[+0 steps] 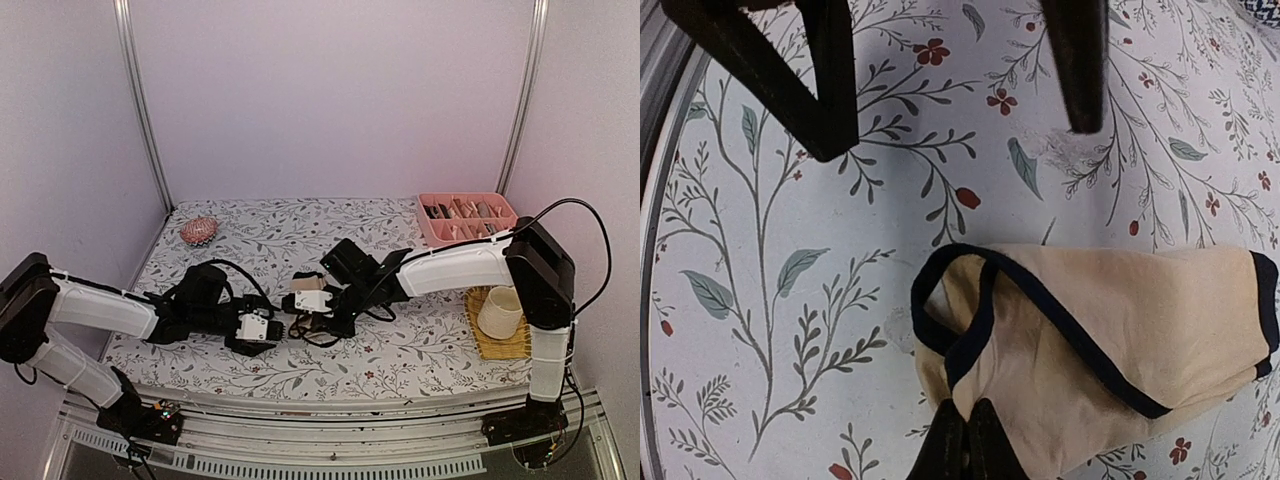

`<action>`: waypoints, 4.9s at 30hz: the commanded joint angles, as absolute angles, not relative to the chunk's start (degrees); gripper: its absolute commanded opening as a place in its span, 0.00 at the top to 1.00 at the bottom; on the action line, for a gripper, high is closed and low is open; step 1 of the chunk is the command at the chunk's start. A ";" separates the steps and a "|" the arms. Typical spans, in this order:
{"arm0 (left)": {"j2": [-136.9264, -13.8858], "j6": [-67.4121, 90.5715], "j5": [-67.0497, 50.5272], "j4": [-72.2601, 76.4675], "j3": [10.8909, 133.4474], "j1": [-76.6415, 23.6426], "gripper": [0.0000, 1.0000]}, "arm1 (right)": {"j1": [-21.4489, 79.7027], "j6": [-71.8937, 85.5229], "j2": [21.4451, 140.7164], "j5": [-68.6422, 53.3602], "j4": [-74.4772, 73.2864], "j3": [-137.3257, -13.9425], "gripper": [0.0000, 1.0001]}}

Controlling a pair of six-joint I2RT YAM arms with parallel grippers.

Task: Roll the underwear
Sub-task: Roll the underwear at the center of the board.

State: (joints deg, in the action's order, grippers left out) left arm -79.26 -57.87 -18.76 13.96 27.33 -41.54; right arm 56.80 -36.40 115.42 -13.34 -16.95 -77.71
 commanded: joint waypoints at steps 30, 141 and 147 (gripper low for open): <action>-97.00 -56.62 0.55 33.55 28.30 -55.38 0.49 | 51.09 -28.57 122.62 -32.15 -26.32 -86.72 0.98; -100.48 -29.88 -39.32 -4.63 54.47 -36.65 0.54 | 52.02 -20.72 117.05 -17.80 -9.31 -68.89 0.98; -95.85 -33.98 -36.00 -0.42 50.49 -37.08 0.50 | 50.14 -19.06 120.78 -23.23 -14.62 -74.95 0.98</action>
